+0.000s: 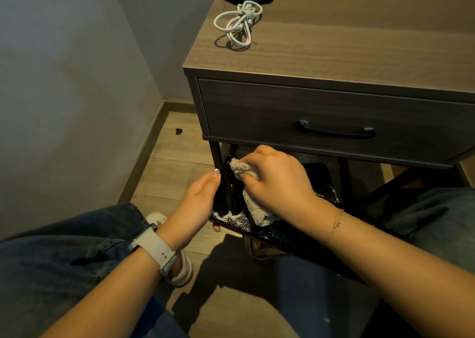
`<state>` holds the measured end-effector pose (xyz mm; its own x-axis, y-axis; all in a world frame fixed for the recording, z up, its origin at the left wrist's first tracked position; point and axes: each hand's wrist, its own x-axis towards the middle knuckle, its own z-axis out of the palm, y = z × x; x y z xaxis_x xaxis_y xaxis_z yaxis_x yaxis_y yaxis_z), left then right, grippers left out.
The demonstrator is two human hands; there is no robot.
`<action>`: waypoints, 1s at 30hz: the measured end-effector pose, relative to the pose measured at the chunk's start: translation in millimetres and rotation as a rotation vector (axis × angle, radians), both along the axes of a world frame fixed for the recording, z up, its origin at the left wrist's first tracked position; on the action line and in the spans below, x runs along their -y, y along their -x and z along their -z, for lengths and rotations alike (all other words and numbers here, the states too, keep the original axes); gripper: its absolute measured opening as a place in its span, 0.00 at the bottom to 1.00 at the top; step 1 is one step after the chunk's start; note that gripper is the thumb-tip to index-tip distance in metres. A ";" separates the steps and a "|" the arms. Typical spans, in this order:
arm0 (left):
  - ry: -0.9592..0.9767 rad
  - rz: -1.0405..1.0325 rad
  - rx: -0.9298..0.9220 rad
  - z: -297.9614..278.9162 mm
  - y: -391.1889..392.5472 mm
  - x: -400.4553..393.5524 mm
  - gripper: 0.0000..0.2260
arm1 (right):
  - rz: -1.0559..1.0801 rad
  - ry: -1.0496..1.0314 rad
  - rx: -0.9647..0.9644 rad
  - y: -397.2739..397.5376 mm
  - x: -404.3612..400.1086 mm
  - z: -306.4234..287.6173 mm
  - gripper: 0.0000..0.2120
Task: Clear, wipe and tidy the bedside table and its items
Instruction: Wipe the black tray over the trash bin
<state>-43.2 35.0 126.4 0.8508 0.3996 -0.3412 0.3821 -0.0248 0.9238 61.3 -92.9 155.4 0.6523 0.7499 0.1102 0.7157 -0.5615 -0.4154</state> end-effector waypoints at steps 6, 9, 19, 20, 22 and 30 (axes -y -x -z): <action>0.014 -0.053 0.018 5.1 -7.3 4.5 0.14 | -0.012 -0.038 0.120 13.4 -20.5 9.2 0.10; 0.014 -0.078 0.021 5.2 -10.2 2.7 0.14 | -0.034 -0.068 0.068 11.9 -25.2 11.6 0.11; -0.008 -0.111 -0.013 -1.2 -11.3 -6.5 0.13 | -0.290 -0.057 -0.325 7.5 -12.5 -0.3 0.14; -0.008 -0.115 -0.005 -2.6 -12.3 -7.9 0.13 | -0.269 -0.074 -0.335 5.4 -10.9 -4.1 0.13; 0.026 -0.136 0.015 -4.8 -14.5 -8.6 0.13 | -0.169 -0.099 -0.252 -1.1 -7.7 -8.7 0.13; 0.009 -0.087 0.042 -2.4 -16.1 -6.1 0.15 | 0.011 -0.078 0.009 -10.1 -19.2 -3.7 0.13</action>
